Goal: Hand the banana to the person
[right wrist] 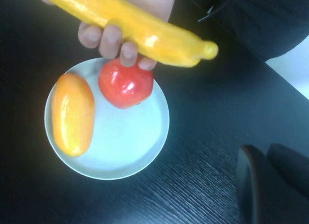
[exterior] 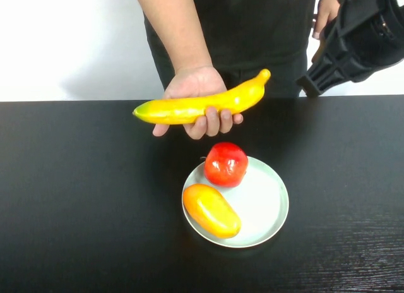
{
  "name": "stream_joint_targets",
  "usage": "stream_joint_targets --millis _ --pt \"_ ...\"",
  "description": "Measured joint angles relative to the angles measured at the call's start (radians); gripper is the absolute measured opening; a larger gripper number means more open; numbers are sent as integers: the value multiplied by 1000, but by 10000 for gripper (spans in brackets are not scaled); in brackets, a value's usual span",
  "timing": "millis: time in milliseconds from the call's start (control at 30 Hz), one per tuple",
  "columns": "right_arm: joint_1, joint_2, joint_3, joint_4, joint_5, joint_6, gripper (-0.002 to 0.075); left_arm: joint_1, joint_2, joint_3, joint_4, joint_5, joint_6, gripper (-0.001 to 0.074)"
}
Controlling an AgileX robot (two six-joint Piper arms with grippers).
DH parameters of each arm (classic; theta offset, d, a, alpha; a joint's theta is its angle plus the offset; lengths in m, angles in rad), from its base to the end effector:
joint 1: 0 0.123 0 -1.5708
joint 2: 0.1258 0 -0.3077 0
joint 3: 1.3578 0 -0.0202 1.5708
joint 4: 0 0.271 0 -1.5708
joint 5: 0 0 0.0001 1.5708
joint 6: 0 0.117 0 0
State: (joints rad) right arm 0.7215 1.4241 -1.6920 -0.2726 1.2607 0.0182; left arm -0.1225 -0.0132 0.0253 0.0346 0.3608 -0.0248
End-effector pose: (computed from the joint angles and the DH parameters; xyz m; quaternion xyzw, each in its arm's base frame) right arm 0.2536 0.1831 0.4555 -0.3197 0.8802 -0.0097 0.3507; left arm 0.0748 -0.0078 0.1650 0.0484 0.7990 -0.0295 0.5986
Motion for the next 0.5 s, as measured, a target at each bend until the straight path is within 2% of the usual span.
stream_joint_targets --millis 333,433,500 --pt "-4 -11 20 8 -2 14 -8 0 0 0 0 0 0 -4" --pt "-40 -81 133 33 -65 14 -8 0 0 0 0 0 0 -4" --pt "-92 -170 274 67 -196 1 -8 0 0 0 0 0 0 -4"
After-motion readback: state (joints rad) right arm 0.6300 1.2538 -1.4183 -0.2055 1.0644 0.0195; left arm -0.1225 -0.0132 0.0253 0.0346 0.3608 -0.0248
